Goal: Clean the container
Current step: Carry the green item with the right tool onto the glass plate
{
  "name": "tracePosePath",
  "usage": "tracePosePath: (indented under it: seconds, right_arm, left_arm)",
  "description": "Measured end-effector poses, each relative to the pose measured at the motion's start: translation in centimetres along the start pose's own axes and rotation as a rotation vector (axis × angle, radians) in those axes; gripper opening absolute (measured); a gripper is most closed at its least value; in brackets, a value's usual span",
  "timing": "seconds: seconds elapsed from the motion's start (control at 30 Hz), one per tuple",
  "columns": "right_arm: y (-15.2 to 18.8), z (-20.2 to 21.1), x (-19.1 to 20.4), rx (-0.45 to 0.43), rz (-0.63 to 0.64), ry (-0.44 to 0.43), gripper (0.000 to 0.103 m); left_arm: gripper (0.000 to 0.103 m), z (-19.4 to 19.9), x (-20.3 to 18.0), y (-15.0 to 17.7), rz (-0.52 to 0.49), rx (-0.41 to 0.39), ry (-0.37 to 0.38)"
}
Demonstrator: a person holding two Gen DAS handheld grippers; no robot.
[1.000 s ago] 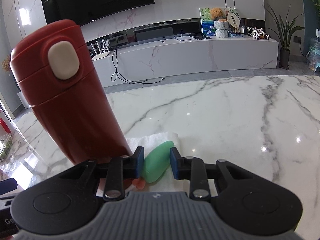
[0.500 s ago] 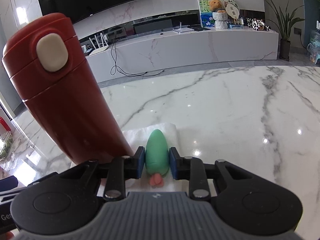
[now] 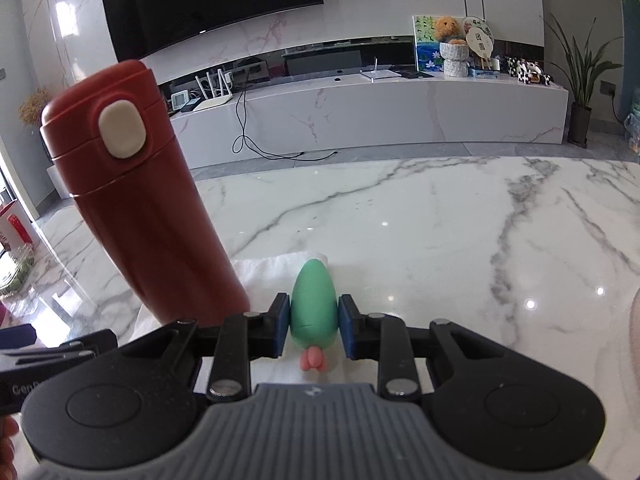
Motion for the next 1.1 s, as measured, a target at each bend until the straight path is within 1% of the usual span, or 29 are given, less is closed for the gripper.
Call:
tracePosePath:
  seconds: [0.2, 0.33, 0.63, 0.8, 1.1]
  right_arm:
    - [-0.2, 2.8, -1.2, -0.023, 0.059, -0.016, 0.03]
    - [-0.3, 4.9, -2.8, -0.042, 0.07, 0.0, 0.03]
    - [-0.4, 8.7, -9.1, -0.073, 0.048, 0.121, 0.03]
    - [-0.2, 10.3, -12.8, -0.078, 0.006, 0.194, 0.03]
    - [0.9, 10.8, -15.9, -0.04, -0.022, 0.255, 0.03]
  left_arm:
    - [0.1, 0.5, -0.2, 0.0, 0.007, 0.0, 0.016]
    - [0.1, 1.0, -0.4, 0.0, 0.003, -0.011, 0.019]
    - [0.1, 2.2, -0.4, 0.1, -0.015, -0.031, 0.021]
    - [0.099, 2.7, -0.5, 0.1, -0.018, -0.035, 0.031]
    - [0.099, 3.0, -1.1, 0.2, -0.04, -0.04, 0.033]
Point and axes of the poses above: each gripper's, at about its wrist camera, not at the fingertips, and z roughly against the way its jaws point, x to its left, y to its underside, the point moved 3 cm from there along -z, roughly the way its jaws point, and after that the axes turned 1 degree about -x, right-handed, at the moved point
